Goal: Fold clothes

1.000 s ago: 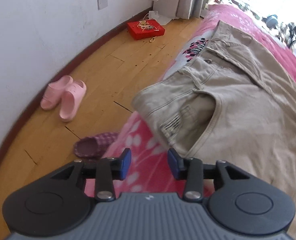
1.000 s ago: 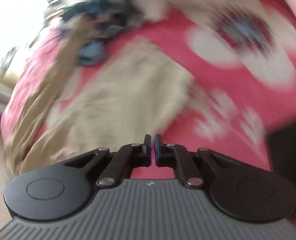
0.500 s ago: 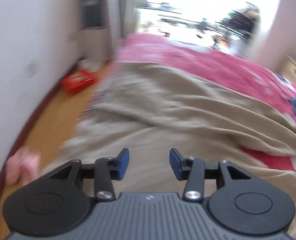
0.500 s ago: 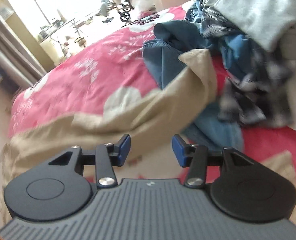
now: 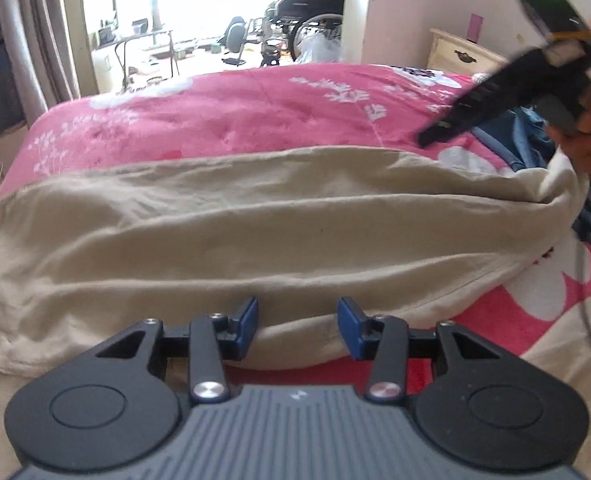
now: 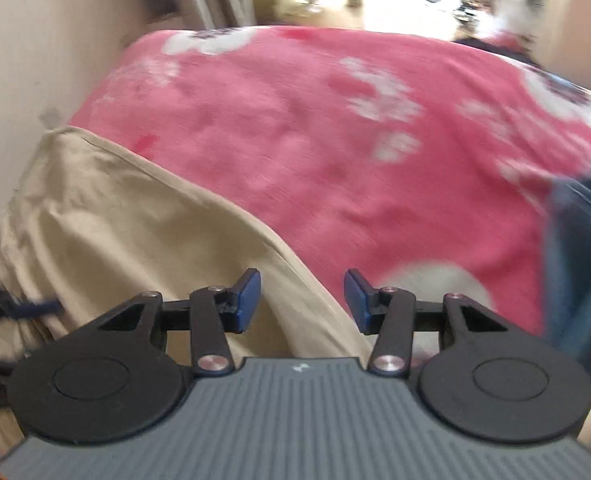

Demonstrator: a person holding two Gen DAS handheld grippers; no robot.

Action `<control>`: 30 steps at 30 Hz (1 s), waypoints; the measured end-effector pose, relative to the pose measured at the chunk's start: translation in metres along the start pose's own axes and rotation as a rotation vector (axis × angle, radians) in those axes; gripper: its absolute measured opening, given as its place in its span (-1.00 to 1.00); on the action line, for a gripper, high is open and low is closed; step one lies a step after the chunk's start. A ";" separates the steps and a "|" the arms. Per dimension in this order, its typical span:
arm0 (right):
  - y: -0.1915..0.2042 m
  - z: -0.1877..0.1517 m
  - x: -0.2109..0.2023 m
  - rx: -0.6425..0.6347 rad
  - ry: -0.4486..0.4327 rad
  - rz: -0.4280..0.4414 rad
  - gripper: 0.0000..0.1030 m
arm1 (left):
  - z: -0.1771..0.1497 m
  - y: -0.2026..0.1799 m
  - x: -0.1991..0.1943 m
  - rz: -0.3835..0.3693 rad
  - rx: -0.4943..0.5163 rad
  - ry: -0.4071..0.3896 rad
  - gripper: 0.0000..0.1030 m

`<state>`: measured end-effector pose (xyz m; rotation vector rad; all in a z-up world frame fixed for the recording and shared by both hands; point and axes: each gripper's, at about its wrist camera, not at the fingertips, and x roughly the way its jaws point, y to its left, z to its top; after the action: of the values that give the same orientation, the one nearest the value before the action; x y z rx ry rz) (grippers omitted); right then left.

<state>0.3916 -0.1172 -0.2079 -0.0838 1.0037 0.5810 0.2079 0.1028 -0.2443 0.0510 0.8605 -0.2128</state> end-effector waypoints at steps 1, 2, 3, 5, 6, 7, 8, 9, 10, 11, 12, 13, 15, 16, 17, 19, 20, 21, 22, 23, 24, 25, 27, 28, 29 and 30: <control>0.004 0.008 0.012 -0.008 0.003 0.026 -0.11 | -0.002 0.002 0.002 -0.004 -0.013 0.004 -0.12; 0.007 0.014 0.024 -0.015 0.017 0.038 -0.11 | -0.004 0.003 0.005 -0.008 -0.026 0.007 -0.12; 0.010 0.020 0.037 -0.022 0.036 0.039 -0.11 | -0.007 0.005 0.006 -0.011 -0.035 0.010 -0.12; 0.013 0.026 0.063 -0.044 0.090 0.021 -0.14 | -0.012 0.007 0.007 -0.013 -0.037 0.010 -0.12; 0.016 0.027 0.071 -0.068 0.124 0.009 -0.19 | -0.013 0.006 0.006 -0.011 -0.033 0.008 -0.12; 0.020 0.028 0.077 -0.098 0.149 0.001 -0.27 | -0.014 0.006 0.006 -0.009 -0.028 0.005 -0.12; 0.025 0.031 0.075 -0.135 0.157 0.005 -0.68 | -0.015 0.005 0.006 -0.007 -0.022 0.003 -0.12; 0.030 0.034 0.070 -0.162 0.164 0.012 -0.93 | -0.016 0.004 0.006 -0.004 -0.019 0.002 -0.12; 0.036 0.038 0.063 -0.187 0.160 0.006 -0.94 | -0.017 0.003 0.004 -0.002 -0.019 0.002 -0.12; 0.041 0.041 0.056 -0.217 0.147 -0.008 -0.95 | -0.017 0.003 0.003 0.001 -0.019 0.004 -0.12; 0.048 0.046 0.047 -0.253 0.115 -0.039 -0.95 | -0.017 0.003 0.002 0.001 -0.020 0.008 -0.12; 0.053 0.052 0.039 -0.286 0.080 -0.070 -0.96 | -0.016 0.003 0.002 0.001 -0.022 0.013 -0.12; 0.060 0.068 0.026 -0.329 -0.001 -0.124 -0.96 | -0.013 0.004 0.003 0.000 -0.025 0.018 -0.12; 0.061 0.075 0.024 -0.335 -0.023 -0.134 -0.96 | -0.013 0.005 0.004 0.000 -0.026 0.020 -0.12; 0.062 0.081 0.025 -0.350 -0.042 -0.148 -0.96 | -0.012 0.005 0.004 0.001 -0.024 0.022 -0.12; 0.066 0.085 0.041 -0.391 -0.046 -0.186 -0.96 | -0.012 0.005 0.007 0.003 -0.016 0.025 -0.12; 0.066 0.082 0.055 -0.404 -0.027 -0.202 -0.96 | -0.013 0.005 0.007 0.004 -0.010 0.025 -0.12; 0.066 0.079 0.069 -0.410 -0.004 -0.217 -0.95 | -0.014 0.005 0.007 0.004 -0.008 0.024 -0.12; 0.063 0.075 0.084 -0.404 0.028 -0.227 -0.94 | -0.014 0.005 0.007 0.004 -0.007 0.024 -0.12; 0.059 0.072 0.095 -0.379 0.045 -0.230 -0.92 | -0.014 0.005 0.007 0.003 -0.005 0.025 -0.12; 0.052 0.073 0.096 -0.317 0.034 -0.218 -0.82 | -0.014 0.005 0.007 0.001 -0.003 0.026 -0.12; 0.045 0.074 0.097 -0.255 0.022 -0.206 -0.77 | -0.014 0.006 0.007 -0.002 -0.002 0.028 -0.12; 0.018 0.080 0.083 -0.049 -0.025 -0.176 -0.37 | -0.013 0.008 0.007 -0.012 -0.003 0.035 -0.12; 0.001 0.085 0.071 0.074 -0.055 -0.160 -0.33 | -0.012 0.009 0.008 -0.016 -0.005 0.039 -0.12; -0.017 0.087 0.057 0.198 -0.089 -0.143 -0.23 | -0.011 0.010 0.009 -0.019 -0.006 0.043 -0.12; -0.038 0.086 0.037 0.322 -0.133 -0.128 -0.15 | -0.011 0.010 0.009 -0.019 -0.007 0.046 -0.12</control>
<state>0.4911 -0.1062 -0.1984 0.1724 0.9436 0.2989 0.2081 0.1125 -0.2588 0.0409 0.9074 -0.2269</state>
